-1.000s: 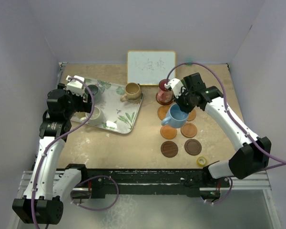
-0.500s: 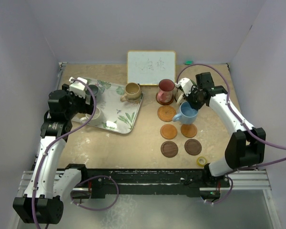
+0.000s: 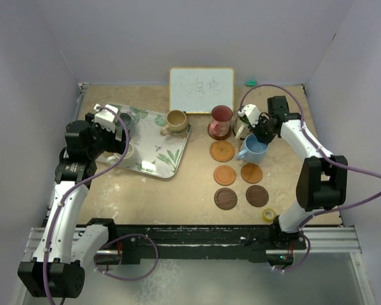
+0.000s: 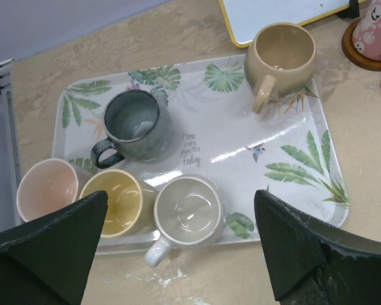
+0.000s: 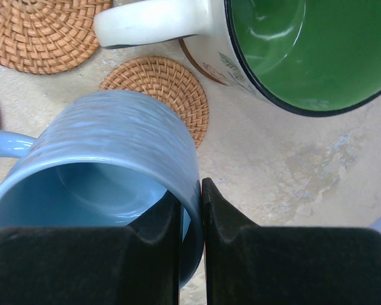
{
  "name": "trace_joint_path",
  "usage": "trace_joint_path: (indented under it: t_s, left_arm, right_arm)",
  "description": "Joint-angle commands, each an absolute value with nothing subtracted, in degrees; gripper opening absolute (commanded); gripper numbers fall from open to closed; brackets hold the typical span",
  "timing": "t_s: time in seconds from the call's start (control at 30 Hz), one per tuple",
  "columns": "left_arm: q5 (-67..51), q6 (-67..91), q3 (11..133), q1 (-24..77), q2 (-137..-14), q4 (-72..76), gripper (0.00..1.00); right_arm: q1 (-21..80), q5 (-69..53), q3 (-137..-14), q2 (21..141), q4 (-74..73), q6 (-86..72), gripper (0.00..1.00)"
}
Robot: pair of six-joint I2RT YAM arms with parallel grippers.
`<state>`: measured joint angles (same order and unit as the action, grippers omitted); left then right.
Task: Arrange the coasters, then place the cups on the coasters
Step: Place the cup on the coaster.
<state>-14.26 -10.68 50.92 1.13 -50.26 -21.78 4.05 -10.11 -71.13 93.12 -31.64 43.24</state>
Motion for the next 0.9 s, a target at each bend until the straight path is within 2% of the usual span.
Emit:
trace_joint_path:
  t_s: [0.0, 0.33, 0.87]
  left_arm:
    - [-16.7, -11.5, 50.5, 0.4, -50.0, -18.8, 0.94]
    - [-17.7, -11.5, 50.5, -0.2, -50.0, -18.8, 0.94]
    - [-18.9, -11.7, 50.3, -0.7, -50.0, -18.9, 0.94]
  right_arm:
    - [3.4, -13.7, -74.1, 93.9, -28.3, 47.7, 0.0]
    - [2.3, -18.3, -76.5, 97.1, -29.1, 50.2, 0.0]
    - [2.3, -18.6, -80.6, 101.6, -30.4, 51.1, 0.0]
